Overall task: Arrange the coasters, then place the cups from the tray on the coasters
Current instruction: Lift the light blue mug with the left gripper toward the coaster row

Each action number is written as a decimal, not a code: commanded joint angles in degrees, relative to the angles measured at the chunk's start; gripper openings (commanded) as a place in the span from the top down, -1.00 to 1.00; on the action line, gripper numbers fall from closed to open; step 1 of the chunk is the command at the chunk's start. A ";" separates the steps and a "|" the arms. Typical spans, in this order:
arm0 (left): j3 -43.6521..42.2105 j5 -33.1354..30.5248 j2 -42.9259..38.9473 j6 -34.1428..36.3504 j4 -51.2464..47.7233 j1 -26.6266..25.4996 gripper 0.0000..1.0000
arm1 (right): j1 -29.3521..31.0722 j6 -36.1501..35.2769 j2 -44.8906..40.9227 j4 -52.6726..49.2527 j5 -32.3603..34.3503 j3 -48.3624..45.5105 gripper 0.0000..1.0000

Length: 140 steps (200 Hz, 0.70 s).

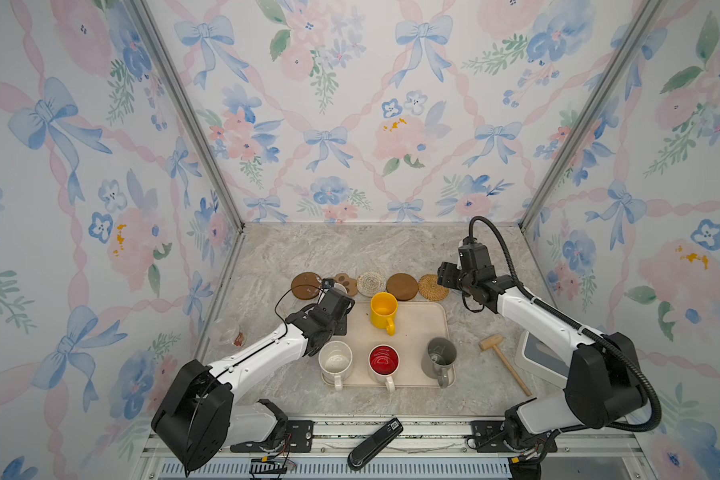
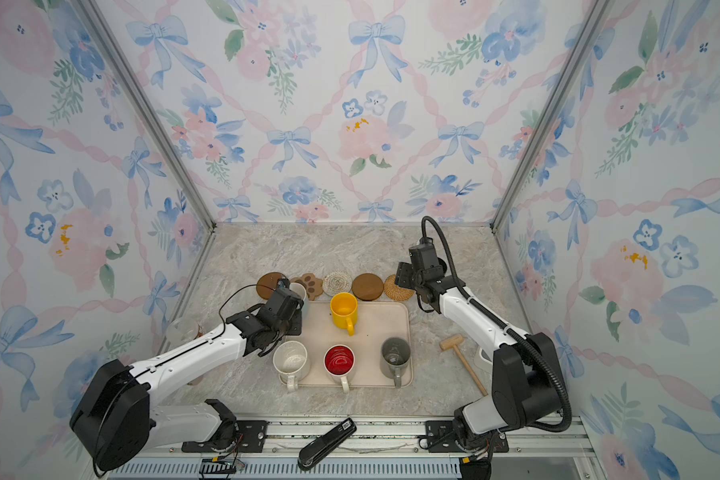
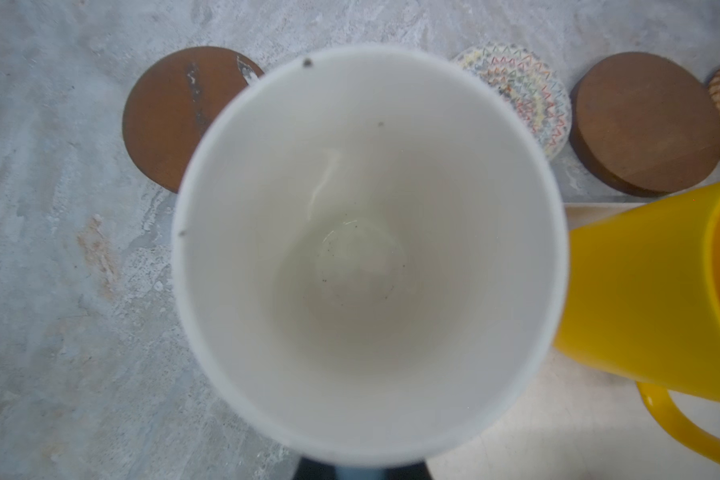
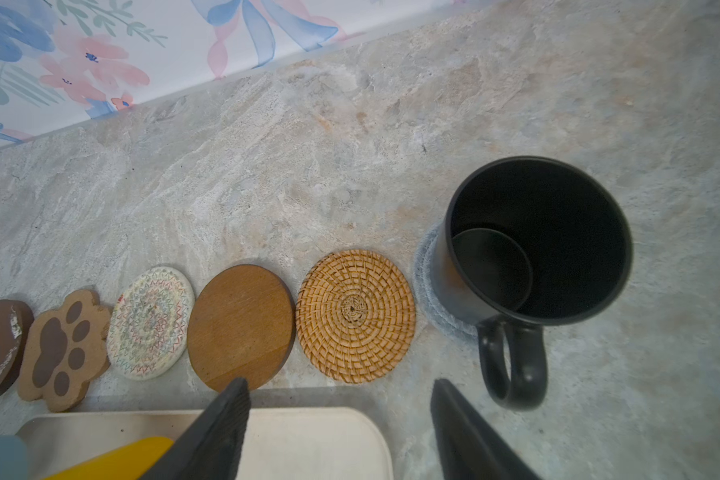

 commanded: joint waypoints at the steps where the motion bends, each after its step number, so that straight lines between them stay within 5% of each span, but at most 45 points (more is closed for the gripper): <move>1: 0.43 -3.34 -2.73 1.03 4.12 0.01 1.00 | -0.59 0.57 0.99 -0.17 -0.86 1.58 -0.43; 140: 0.20 4.46 0.01 8.68 17.45 17.98 1.00 | -0.57 0.09 2.75 -0.13 -1.74 2.46 -0.43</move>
